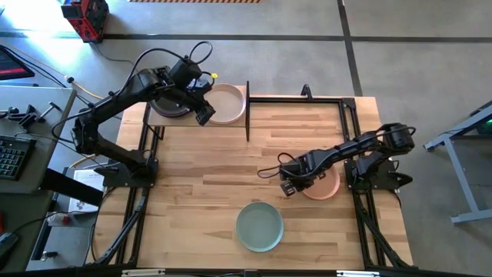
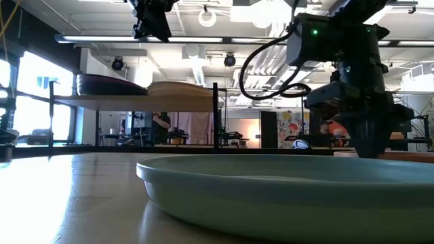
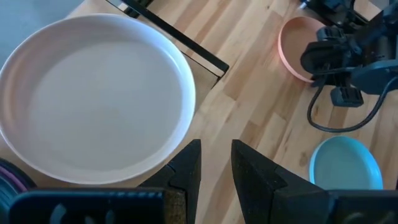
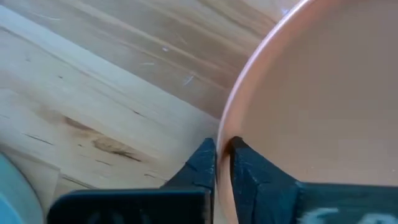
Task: Place and stack plates onto a shelf
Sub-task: Stack the orange plate on top of the white plate on the shelf
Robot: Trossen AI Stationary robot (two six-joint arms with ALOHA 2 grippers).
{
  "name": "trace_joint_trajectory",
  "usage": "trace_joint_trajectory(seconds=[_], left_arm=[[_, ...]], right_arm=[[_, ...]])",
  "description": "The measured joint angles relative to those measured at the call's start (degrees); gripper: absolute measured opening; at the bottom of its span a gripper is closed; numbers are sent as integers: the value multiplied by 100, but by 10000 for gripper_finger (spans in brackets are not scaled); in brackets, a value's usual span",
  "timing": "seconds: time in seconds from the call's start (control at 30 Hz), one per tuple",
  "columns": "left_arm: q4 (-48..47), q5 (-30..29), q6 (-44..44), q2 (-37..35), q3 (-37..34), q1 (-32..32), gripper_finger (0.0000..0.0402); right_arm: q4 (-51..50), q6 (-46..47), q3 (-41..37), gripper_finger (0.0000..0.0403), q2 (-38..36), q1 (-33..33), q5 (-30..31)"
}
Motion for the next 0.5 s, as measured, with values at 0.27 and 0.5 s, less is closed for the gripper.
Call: trace_joint_trajectory(seconds=[0.27,0.5], left_arm=[[-2,-11,0,0,0,0,76],[-2,-8,0,0,0,0,76]], right_arm=[[-856,-308,574,2,-208,-37,496],[-1993,-924,1510,0,-218,-313,1060]])
